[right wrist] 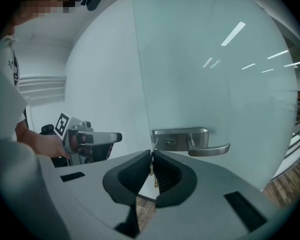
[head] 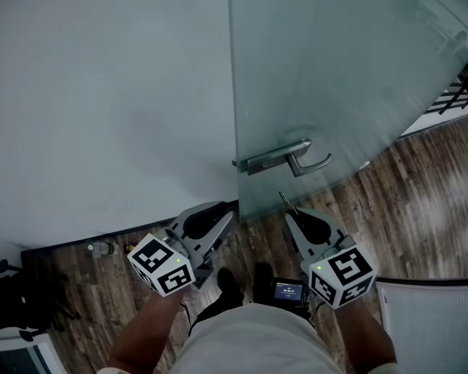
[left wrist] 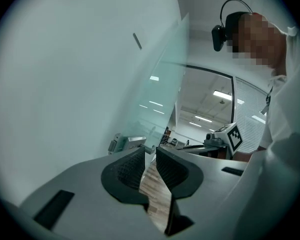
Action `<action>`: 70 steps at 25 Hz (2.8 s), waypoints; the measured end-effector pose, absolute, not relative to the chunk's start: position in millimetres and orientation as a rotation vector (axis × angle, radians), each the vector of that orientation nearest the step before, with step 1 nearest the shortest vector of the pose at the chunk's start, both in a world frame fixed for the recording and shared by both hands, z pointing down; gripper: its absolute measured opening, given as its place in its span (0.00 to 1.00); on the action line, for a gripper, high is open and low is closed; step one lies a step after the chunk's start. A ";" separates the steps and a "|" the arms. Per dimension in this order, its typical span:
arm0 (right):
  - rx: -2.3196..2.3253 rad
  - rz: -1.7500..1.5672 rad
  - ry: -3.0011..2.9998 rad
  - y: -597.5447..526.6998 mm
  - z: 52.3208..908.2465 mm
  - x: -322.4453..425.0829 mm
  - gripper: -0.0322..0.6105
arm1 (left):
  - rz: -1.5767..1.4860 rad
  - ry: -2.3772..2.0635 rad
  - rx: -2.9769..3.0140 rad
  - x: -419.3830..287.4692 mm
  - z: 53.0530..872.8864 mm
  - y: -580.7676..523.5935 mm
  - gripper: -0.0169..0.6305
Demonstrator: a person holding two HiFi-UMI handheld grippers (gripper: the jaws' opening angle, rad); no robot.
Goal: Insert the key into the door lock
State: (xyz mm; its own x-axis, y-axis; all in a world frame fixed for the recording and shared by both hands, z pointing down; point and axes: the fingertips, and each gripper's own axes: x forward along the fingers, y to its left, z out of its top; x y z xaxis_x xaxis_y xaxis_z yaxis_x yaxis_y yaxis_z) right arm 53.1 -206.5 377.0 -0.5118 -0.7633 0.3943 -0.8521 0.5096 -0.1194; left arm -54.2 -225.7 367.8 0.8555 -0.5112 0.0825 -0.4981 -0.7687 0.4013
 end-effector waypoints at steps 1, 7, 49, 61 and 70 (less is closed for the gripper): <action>1.351 0.423 -2.462 -209.6 377.0 51.9 0.08 | -0.033 -0.757 2.620 -54.3 368.9 -229.1 0.15; 1.329 0.390 -2.449 -228.1 383.0 47.2 0.08 | -0.015 -0.786 2.624 -54.6 379.4 -249.5 0.15; 1.295 0.293 -2.319 -272.3 420.7 40.2 0.08 | 0.122 -0.714 2.787 -23.5 376.6 -321.1 0.21; 1.268 0.113 -2.247 -272.6 419.1 36.9 0.08 | 0.085 -0.701 2.766 -23.5 374.9 -323.9 0.21; 1.275 0.122 -2.239 -275.0 420.9 36.3 0.08 | 0.076 -0.689 2.760 -23.3 374.6 -323.8 0.21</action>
State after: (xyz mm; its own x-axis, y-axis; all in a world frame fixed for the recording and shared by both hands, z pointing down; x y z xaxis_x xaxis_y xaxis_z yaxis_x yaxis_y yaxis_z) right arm 36.3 -275.0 420.9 -0.3952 -0.7668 0.5059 -0.8171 0.5450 0.1878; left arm -23.3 -323.8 374.6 0.8838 -0.4518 0.1215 -0.4674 -0.8418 0.2700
